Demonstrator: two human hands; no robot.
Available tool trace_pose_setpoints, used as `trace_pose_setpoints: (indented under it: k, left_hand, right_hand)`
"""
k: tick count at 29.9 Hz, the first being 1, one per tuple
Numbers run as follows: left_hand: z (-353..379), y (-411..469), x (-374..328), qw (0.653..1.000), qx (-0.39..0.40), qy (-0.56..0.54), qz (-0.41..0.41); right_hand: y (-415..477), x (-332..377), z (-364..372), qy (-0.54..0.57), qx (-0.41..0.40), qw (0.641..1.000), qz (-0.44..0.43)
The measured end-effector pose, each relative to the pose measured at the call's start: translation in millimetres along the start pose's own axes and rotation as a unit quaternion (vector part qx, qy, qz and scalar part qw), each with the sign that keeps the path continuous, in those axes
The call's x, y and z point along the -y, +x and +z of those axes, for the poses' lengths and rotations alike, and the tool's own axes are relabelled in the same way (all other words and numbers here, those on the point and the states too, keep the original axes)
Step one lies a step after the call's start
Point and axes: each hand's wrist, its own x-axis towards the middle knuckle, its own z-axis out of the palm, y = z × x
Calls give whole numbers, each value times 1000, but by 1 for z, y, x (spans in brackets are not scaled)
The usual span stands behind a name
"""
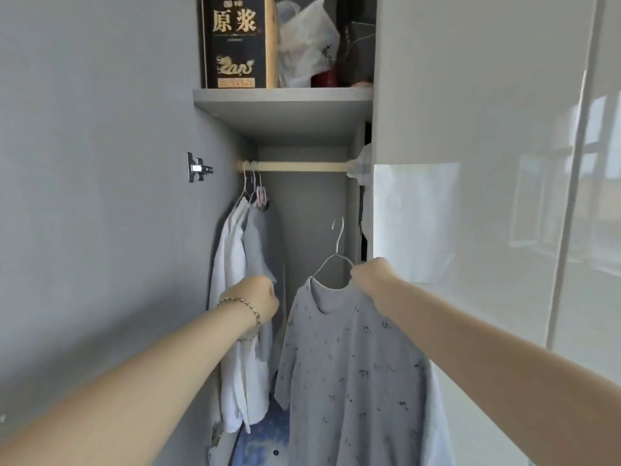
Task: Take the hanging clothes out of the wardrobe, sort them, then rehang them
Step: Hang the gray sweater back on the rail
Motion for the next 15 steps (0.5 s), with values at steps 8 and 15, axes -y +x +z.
trace_pose_setpoints:
  k: [8,15]
  left_hand:
    - [-23,124,31,994,-63,92,3]
    - [-32,213,51,990,-110,66,-60]
  right_hand:
    - [128,77,46,-226,-22,969,-97]
    - [264,146,86,104,-3,988,-110]
